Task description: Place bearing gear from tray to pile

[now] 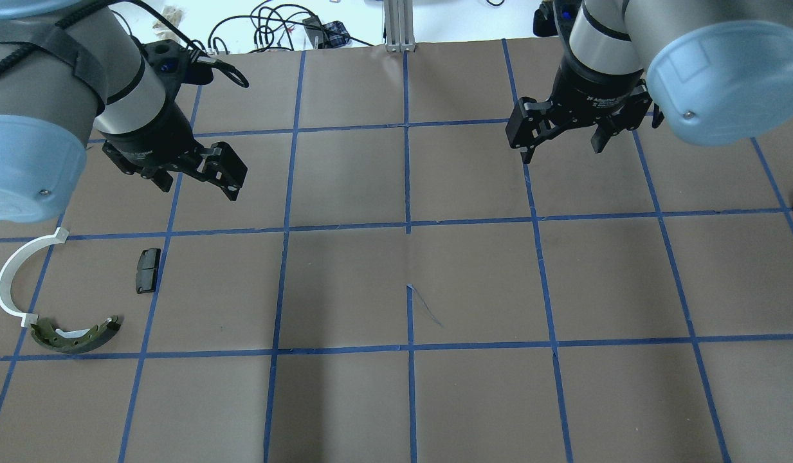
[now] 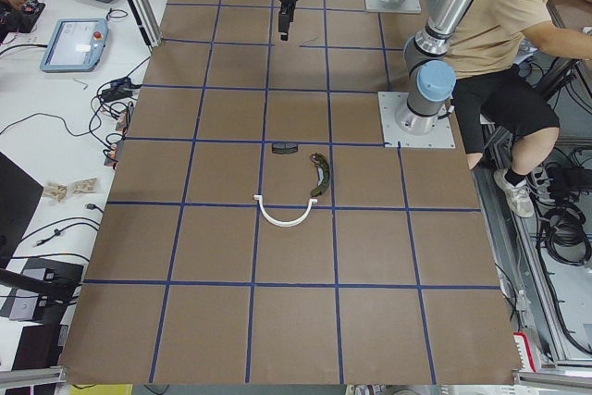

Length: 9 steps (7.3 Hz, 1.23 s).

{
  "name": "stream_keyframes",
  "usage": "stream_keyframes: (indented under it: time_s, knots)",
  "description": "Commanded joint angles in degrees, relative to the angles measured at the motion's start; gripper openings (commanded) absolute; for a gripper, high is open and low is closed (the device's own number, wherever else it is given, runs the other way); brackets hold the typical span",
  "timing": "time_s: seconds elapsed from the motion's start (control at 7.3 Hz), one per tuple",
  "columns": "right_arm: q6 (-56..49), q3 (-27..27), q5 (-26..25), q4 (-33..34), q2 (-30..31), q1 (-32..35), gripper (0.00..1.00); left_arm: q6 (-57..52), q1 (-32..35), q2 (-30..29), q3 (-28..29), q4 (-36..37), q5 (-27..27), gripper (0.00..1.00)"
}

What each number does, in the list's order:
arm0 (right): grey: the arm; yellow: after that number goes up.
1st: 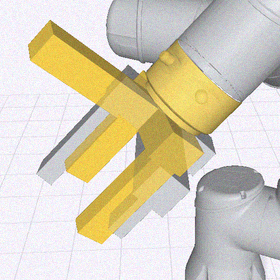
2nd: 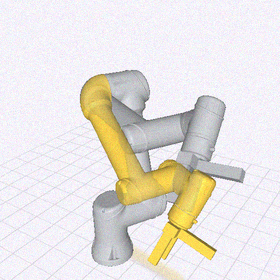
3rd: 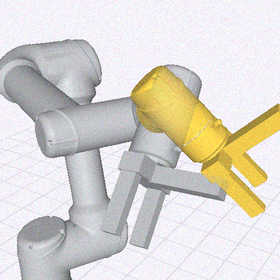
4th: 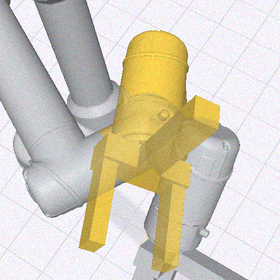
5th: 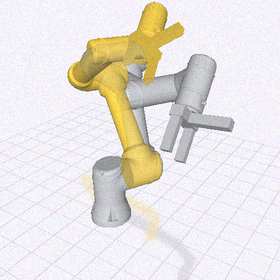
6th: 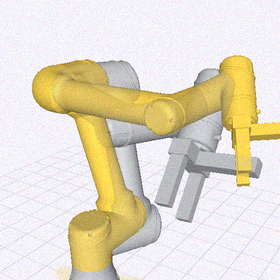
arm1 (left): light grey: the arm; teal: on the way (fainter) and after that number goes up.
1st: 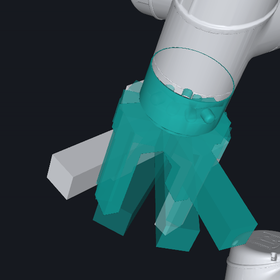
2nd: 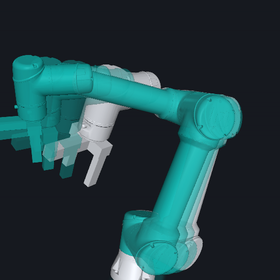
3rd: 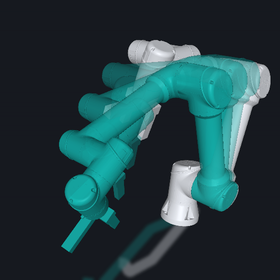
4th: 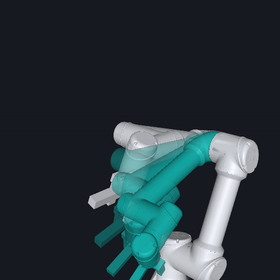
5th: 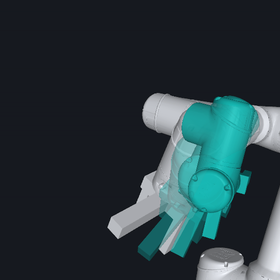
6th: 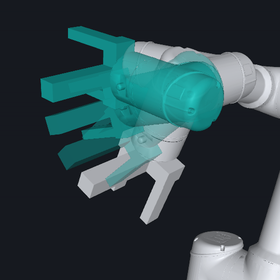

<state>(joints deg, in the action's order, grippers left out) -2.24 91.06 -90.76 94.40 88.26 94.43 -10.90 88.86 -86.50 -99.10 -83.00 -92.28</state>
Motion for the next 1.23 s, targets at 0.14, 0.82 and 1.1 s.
stream_keyframes:
  time_s: [0.14, 0.82, 1.1]
  knots:
    - [0.04, -1.15, 0.15, 0.26, -0.72, -0.30, 1.00, -0.08, -0.09, -0.07, 0.05, 0.12, -0.27, 1.00]
    - [-27.12, -1.23, -0.11, 0.78, -1.94, -19.85, 1.00, -0.08, -0.18, -1.04, 1.01, 0.12, -0.27, 1.00]
    - [-42.23, -1.23, -0.38, 2.19, -4.84, -32.40, 1.00, -0.08, -0.09, -0.51, 0.92, 0.21, -0.27, 1.00]
